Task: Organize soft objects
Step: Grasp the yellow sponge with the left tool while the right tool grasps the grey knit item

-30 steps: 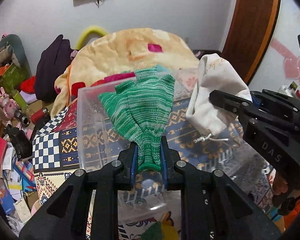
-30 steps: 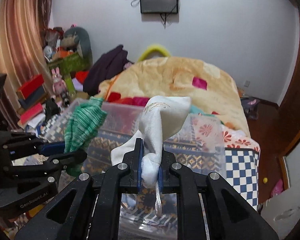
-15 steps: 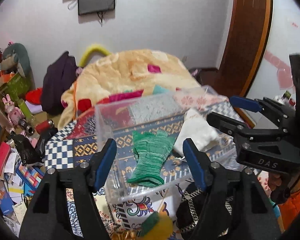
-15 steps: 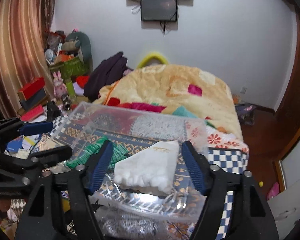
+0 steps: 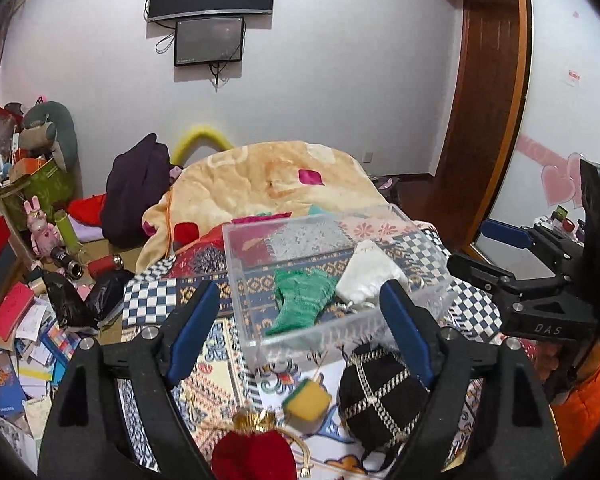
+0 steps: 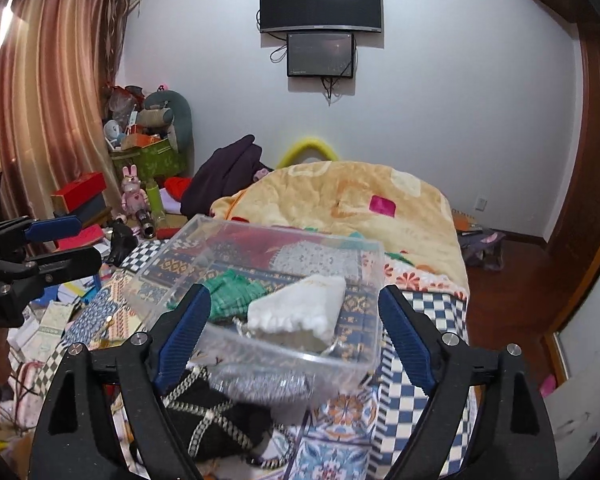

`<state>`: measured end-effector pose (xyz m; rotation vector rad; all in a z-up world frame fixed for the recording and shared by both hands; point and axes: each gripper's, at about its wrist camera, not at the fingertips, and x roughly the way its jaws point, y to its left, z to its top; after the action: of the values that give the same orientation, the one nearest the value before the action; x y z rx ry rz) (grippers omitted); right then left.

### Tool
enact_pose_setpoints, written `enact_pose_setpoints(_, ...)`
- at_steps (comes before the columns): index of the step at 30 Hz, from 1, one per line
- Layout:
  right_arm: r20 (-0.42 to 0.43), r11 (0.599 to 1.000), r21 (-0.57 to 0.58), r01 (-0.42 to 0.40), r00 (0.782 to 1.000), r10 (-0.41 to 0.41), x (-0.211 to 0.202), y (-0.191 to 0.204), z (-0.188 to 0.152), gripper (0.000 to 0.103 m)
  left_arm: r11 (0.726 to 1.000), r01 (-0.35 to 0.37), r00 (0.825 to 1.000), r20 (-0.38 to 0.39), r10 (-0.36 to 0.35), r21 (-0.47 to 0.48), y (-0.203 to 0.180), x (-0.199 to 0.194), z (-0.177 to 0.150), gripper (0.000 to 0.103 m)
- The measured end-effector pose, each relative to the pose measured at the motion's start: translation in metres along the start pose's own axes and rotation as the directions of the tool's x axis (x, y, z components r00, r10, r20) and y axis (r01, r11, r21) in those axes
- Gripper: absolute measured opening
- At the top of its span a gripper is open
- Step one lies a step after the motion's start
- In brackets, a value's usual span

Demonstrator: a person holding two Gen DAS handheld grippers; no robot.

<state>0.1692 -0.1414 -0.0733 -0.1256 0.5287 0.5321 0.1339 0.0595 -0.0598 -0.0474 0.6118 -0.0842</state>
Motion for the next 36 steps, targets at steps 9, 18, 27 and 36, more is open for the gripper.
enact_pose_setpoints(9, -0.062, 1.000, -0.001, -0.012, 0.998, 0.012, 0.008, 0.006, -0.032, 0.089, 1.000, -0.003, 0.999, -0.050, 0.004, 0.017, -0.006, -0.001, -0.037, 0.083)
enact_pose_setpoints(18, -0.162, 0.999, 0.036, -0.024, 0.986, 0.029, 0.032, 0.005, -0.060, 0.090, 1.000, 0.018, 0.990, -0.136, -0.021, -0.020, -0.006, 0.022, -0.073, 0.082)
enact_pose_setpoints(27, -0.206, 0.998, 0.053, -0.037, 0.977, 0.047, 0.056, 0.010, -0.068, 0.090, 0.997, 0.029, 0.984, -0.172, -0.041, -0.072, -0.004, 0.043, -0.087, 0.071)
enact_pose_setpoints(36, -0.213, 0.993, 0.114, -0.026, 0.976, 0.050, 0.066, 0.010, -0.066, 0.090, 0.996, 0.045, 0.981, -0.186, -0.058, -0.073, -0.006, 0.054, -0.092, 0.037)
